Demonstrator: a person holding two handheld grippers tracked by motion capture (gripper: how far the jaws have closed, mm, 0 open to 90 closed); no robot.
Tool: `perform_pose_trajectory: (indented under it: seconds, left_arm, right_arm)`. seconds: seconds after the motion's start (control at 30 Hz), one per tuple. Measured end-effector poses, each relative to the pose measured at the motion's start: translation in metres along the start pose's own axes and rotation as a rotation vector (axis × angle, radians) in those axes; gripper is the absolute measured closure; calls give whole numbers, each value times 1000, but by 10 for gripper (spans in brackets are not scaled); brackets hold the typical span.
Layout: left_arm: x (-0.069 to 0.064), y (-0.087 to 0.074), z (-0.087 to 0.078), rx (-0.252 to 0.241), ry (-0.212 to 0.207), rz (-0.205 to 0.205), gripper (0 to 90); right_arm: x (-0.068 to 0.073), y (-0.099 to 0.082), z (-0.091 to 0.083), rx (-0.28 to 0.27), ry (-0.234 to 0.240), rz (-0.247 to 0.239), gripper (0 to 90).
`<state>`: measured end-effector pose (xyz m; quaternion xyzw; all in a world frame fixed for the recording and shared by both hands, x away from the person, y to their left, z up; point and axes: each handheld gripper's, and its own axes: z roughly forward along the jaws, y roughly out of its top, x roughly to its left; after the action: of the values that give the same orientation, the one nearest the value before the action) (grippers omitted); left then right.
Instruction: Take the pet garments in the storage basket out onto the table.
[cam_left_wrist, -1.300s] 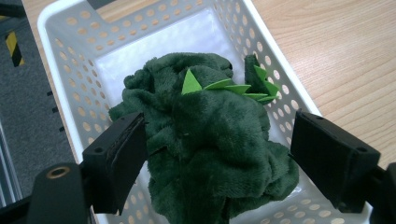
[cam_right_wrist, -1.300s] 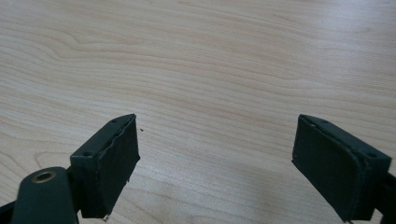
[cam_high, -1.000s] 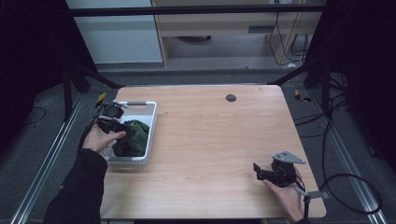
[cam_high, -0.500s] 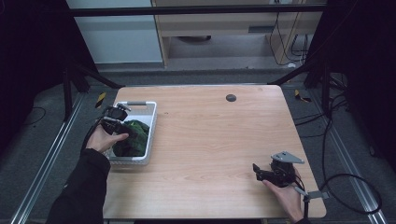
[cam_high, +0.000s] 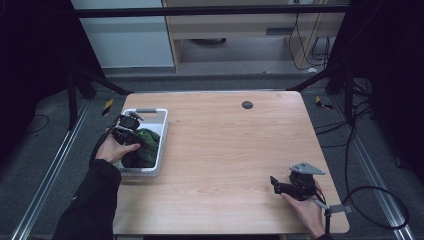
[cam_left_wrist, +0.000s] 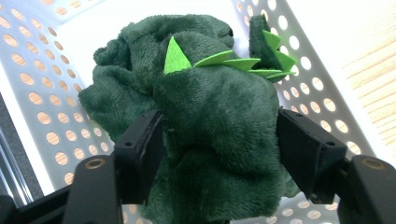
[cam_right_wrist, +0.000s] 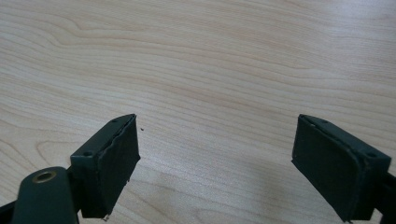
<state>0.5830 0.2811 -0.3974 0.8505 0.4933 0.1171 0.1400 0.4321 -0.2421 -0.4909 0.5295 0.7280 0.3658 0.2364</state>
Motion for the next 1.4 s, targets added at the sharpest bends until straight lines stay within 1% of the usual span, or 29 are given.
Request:
perform_pose_trajectory:
  seconds: [0.1,0.17,0.27,0.33,0.53,0.63,0.7,0.83,0.9,0.97,1.0,1.07,1.17,1.23,1.27,1.33,1.37,1.4]
  left_arm:
    - [-1,1,3,8,0,2,342]
    - [-1,0,5,7,-8,-6,352]
    - [-1,-1,9,16,-4,-6,363]
    - [1,-2,12,20,-7,-14,374]
    - [3,-3,16,25,-12,-25,442]
    - [3,-3,17,29,-10,-32,490]
    - [4,-4,19,38,-22,-43,532]
    - [4,-4,20,50,-21,-44,621]
    - [4,-4,19,44,-27,-46,666]
    - [4,-4,18,44,-28,-39,693]
    - [4,-4,18,42,-28,-39,705]
    - [4,-4,16,35,-29,-40,724]
    - [3,-4,15,31,-28,-33,735]
    - [2,-5,10,29,-26,-23,740]
    - [2,-6,8,27,-23,-18,742]
    - [2,-6,2,16,-24,-16,746]
    - [2,-6,2,16,-24,-16,748]
    - [3,-7,-4,1,-25,-14,750]
  right_arm:
    - [0,0,0,3,1,-1,146]
    - [0,0,0,4,2,-1,146]
    - [0,0,0,4,2,-1,146]
    - [0,0,0,6,2,-1,146]
    - [-1,0,0,7,3,-4,146]
    - [0,0,0,7,4,-1,146]
    - [0,0,0,9,4,-1,146]
    - [-1,0,1,10,4,-2,146]
    - [0,0,0,13,9,2,146]
    - [-1,0,1,12,5,-4,146]
    - [0,0,0,15,10,5,146]
    - [0,0,0,15,8,3,146]
    - [-1,0,1,15,5,-2,146]
    - [-1,0,1,15,4,-1,146]
    - [0,0,0,16,9,7,146]
    - [0,0,0,16,9,7,146]
    - [0,0,0,17,9,6,146]
    - [0,0,0,17,9,6,146]
